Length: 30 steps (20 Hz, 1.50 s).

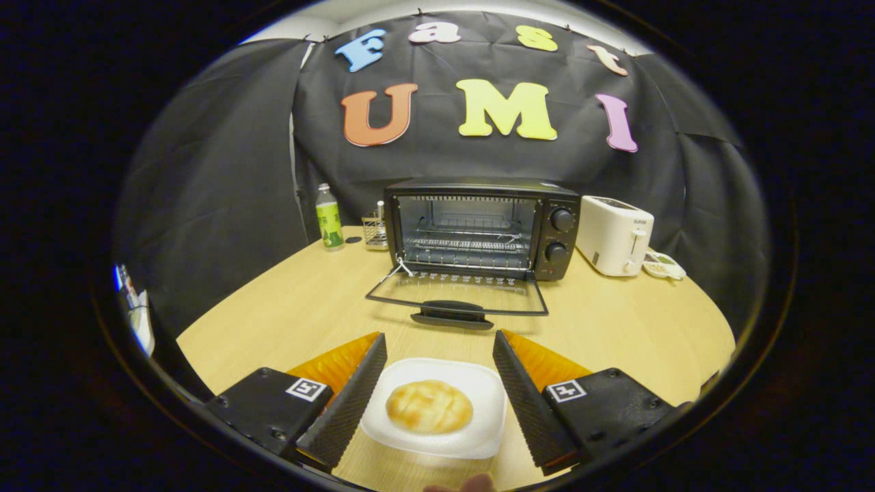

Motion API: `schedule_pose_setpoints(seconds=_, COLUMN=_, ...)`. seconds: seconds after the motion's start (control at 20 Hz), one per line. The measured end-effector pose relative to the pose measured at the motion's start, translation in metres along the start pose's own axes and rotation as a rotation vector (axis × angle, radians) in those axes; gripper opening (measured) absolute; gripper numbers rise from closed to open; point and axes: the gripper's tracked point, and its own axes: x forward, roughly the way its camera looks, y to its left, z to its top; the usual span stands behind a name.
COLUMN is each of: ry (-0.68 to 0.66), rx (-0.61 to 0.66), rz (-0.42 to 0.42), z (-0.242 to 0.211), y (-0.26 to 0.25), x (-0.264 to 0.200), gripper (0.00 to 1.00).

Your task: Open the toaster oven, put the food inside, and close the toaster oven door.

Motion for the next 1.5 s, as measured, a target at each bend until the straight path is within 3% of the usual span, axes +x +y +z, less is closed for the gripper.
schedule_pose_setpoints(seconds=0.55, ry=0.123, rx=0.006, rz=-0.004, z=-0.073, y=0.007, x=-0.004, gripper=1.00)
schedule_pose_setpoints(seconds=1.05, ry=0.175, rx=0.012, rz=-0.029, z=-0.094, y=0.008, x=0.002, gripper=1.00)
schedule_pose_setpoints(seconds=1.25, ry=0.180, rx=0.087, rz=-0.024, z=-0.089, y=0.007, x=0.001, gripper=0.90)
schedule_pose_setpoints(seconds=1.5, ry=0.119, rx=0.210, rz=-0.005, z=-0.058, y=0.002, x=-0.009, gripper=0.71)
